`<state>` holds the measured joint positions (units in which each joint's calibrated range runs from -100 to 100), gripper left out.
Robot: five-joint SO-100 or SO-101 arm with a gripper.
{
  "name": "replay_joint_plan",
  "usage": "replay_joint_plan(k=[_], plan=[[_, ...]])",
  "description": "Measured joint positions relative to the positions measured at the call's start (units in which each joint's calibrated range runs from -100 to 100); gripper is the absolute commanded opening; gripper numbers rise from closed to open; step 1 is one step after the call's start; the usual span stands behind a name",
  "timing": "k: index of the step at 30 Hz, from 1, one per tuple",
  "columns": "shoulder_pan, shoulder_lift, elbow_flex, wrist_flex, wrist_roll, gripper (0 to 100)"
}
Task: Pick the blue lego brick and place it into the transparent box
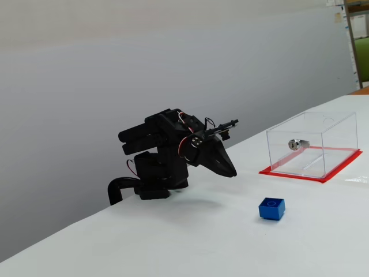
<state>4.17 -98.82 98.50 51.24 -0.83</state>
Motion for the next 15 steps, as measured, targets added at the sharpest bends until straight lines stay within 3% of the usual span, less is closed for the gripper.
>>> replay_joint_plan(k=[9,15], plan=[[0.64,0.76,-3.97,3.08,0.0,1],[2.88,10.4,-12.09,4.71,0.0,1]])
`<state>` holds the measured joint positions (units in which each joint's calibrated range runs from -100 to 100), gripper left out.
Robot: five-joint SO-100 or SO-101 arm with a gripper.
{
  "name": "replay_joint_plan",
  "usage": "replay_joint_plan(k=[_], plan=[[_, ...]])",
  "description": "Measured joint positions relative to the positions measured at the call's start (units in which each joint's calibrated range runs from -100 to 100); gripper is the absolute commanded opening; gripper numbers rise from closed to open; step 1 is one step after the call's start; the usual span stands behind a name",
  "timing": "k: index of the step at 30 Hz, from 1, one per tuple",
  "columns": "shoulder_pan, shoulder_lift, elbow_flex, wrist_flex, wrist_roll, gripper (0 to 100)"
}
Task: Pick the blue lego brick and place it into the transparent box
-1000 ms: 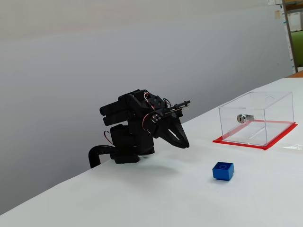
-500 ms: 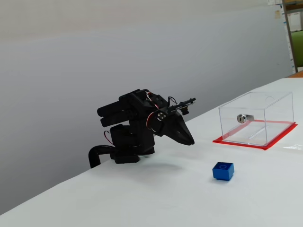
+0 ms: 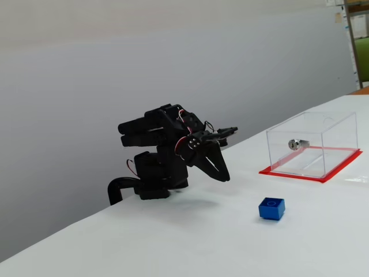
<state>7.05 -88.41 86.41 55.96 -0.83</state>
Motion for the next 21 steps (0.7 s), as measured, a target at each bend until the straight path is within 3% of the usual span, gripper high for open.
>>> replay_joint_plan(k=[6,16,21], plan=[[0.64,13.19,-7.41,-0.51,0.0,2],[0.75,31.8,-17.03,-10.45,0.0,2],[0.64,40.42,-22.24,-10.54,0.0,15]])
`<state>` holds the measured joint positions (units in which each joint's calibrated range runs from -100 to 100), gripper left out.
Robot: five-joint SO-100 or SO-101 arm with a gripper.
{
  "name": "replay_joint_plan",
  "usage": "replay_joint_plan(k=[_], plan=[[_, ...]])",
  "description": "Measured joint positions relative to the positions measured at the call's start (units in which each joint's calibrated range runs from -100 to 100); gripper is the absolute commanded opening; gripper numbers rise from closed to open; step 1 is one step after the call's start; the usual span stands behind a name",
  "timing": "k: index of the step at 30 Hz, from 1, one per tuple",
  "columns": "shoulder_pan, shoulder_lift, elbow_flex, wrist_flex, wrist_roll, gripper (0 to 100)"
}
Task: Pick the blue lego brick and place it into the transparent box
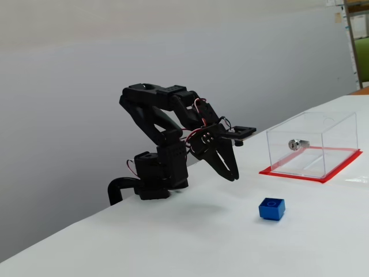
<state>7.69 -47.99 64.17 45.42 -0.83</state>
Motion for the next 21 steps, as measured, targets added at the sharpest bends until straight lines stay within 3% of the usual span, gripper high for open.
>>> replay_joint_plan(k=[8,21], plan=[[-0.21,15.05,-15.09,0.0,0.0,27],[-3.85,33.49,-30.01,0.0,0.0,27]])
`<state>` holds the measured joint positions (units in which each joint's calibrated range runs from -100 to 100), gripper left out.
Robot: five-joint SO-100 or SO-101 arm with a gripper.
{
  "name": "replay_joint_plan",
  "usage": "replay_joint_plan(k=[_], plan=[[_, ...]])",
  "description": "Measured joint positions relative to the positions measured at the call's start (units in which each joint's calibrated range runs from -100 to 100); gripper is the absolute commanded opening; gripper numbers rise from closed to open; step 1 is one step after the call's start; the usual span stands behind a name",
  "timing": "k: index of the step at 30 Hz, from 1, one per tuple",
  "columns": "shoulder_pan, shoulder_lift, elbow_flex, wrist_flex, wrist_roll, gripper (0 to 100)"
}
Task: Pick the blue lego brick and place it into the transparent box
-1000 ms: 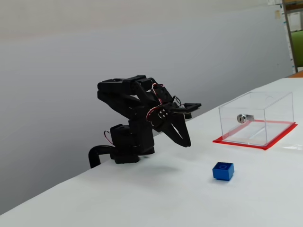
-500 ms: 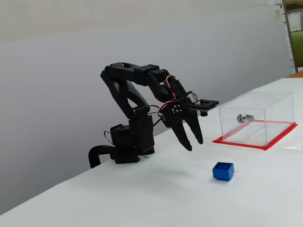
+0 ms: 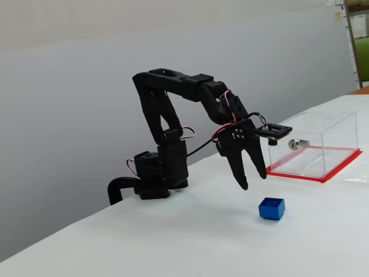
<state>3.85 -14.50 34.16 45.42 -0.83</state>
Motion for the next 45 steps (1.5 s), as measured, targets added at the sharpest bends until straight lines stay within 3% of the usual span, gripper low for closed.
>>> replay_joint_plan(k=[17,45], plan=[[-1.5,16.66,-16.5,2.06,0.0,27],[-0.96,17.93,-17.83,4.03,2.05,34]])
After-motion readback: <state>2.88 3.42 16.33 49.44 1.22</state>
